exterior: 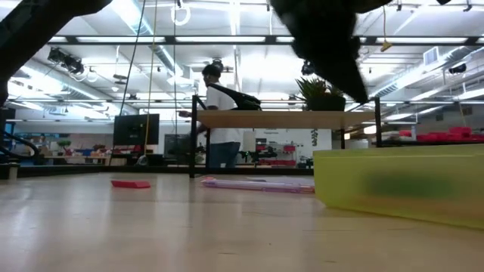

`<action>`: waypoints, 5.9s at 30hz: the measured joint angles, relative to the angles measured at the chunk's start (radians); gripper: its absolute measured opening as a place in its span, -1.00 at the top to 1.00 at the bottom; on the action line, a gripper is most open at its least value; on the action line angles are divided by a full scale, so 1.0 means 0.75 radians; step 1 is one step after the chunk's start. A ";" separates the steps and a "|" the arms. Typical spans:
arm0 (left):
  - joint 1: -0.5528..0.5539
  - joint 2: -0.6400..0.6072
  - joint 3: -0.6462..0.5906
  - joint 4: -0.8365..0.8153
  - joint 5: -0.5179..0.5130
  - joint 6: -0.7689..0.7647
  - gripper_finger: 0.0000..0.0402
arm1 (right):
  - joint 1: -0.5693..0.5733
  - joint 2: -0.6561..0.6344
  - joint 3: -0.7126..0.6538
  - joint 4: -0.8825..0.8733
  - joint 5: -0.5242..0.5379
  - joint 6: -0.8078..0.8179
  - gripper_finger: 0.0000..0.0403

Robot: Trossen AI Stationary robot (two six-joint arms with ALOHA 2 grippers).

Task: Pack school essentials
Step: Adjust the yellow crayon box

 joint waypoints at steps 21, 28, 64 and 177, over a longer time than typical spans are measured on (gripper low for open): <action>0.118 -0.711 -1.229 0.546 -0.001 -0.008 0.90 | 0.000 0.001 0.000 0.000 0.033 0.016 0.79; 0.160 -0.707 -1.414 0.641 -0.046 -0.039 0.84 | 0.000 0.002 0.000 0.000 0.048 0.039 0.79; 0.246 -0.596 -1.507 0.758 -0.054 0.220 0.64 | 0.000 0.019 0.000 0.000 0.047 0.049 0.79; -0.193 -0.320 -1.013 1.422 0.051 0.071 0.87 | 0.000 0.034 0.000 -0.001 0.268 0.101 0.79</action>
